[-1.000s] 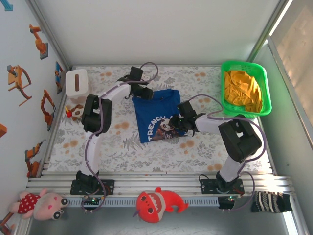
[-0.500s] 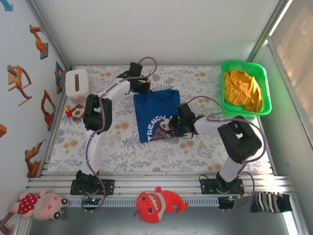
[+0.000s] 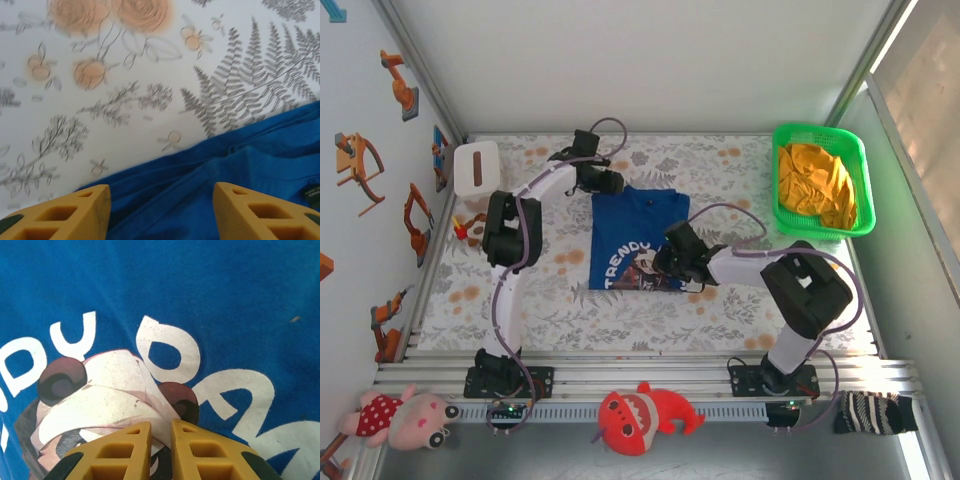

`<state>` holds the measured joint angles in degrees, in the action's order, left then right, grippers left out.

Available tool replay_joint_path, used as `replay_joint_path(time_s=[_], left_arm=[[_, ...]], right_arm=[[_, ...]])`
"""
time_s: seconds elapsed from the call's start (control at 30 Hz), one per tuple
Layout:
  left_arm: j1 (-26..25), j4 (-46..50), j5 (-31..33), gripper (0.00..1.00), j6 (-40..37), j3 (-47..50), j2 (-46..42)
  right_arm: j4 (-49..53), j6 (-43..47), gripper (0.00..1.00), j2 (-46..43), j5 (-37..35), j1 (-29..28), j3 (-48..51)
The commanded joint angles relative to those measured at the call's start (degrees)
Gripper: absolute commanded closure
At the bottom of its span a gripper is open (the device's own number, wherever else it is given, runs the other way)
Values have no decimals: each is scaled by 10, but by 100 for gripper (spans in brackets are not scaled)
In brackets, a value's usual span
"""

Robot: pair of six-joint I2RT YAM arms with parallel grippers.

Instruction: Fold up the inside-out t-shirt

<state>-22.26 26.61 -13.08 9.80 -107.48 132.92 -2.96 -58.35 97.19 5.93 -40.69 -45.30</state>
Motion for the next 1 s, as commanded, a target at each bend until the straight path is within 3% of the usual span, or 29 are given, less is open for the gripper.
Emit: replay_joint_path(time_s=[0.0, 0.13, 0.2, 0.27, 0.37, 0.63, 0.97], left_arm=[[25, -29, -13, 42, 32, 47, -83], [51, -37, -41, 35, 69, 101, -128], [63, -36, -63, 34, 83, 123, -142], [70, -32, -88, 33, 94, 134, -146], [72, -15, -108, 32, 104, 136, -138], [72, 14, -130, 30, 112, 122, -100], [71, 17, -136, 30, 120, 120, -71]], right_arm=[[99, 7, 81, -24, -5, -5, -15], [178, 81, 73, -51, -17, 23, -98], [210, 122, 62, -51, -16, 53, -142], [230, 154, 53, -37, -3, 87, -178], [237, 191, 46, 2, 13, 141, -225], [239, 256, 45, 125, 68, 222, -344], [224, 247, 45, 225, 80, 232, -393]])
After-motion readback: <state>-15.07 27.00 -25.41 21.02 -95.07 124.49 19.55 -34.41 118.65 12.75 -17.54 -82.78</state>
